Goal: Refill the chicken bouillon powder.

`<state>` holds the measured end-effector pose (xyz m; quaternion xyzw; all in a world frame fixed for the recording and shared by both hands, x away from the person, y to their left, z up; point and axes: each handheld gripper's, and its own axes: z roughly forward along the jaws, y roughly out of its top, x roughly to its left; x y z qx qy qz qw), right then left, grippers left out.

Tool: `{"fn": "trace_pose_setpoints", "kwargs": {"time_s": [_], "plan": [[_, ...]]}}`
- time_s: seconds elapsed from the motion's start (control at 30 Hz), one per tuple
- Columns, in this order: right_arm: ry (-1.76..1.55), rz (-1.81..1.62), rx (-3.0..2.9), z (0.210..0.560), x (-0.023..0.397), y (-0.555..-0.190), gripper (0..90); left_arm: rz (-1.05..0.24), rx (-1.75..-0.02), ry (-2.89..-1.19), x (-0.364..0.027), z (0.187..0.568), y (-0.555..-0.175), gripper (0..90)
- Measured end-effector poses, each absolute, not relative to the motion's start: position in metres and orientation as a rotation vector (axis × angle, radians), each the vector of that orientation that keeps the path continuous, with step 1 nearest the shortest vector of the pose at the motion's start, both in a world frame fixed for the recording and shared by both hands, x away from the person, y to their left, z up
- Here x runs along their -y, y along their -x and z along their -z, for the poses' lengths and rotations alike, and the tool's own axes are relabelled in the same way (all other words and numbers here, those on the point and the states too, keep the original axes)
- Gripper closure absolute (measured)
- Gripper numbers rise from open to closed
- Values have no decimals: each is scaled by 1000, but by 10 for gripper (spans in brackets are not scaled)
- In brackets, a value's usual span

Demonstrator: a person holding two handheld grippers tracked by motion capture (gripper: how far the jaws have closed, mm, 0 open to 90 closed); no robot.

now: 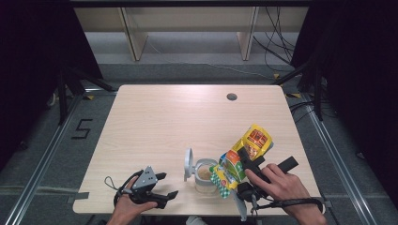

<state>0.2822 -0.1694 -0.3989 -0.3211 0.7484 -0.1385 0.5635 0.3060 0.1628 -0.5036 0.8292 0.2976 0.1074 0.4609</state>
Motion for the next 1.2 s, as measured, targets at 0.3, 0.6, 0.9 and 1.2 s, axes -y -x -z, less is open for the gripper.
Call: {"fn": "trace_pose_setpoints", "kwargs": {"time_s": [0.3, 0.6, 0.9, 1.2], "plan": [[756, 328, -1758, 399, 170, -282, 543, -262, -733, -2038, -163, 504, -306, 206], [756, 330, -1750, 398, 170, -282, 543, -254, -737, -2024, -162, 504, -305, 206], [755, 325, -1761, 398, 170, -282, 544, -256, -738, -2024, -162, 504, -305, 206], [749, 322, -1754, 397, 170, -282, 553, -245, -745, -2006, -161, 504, -304, 206]]}}
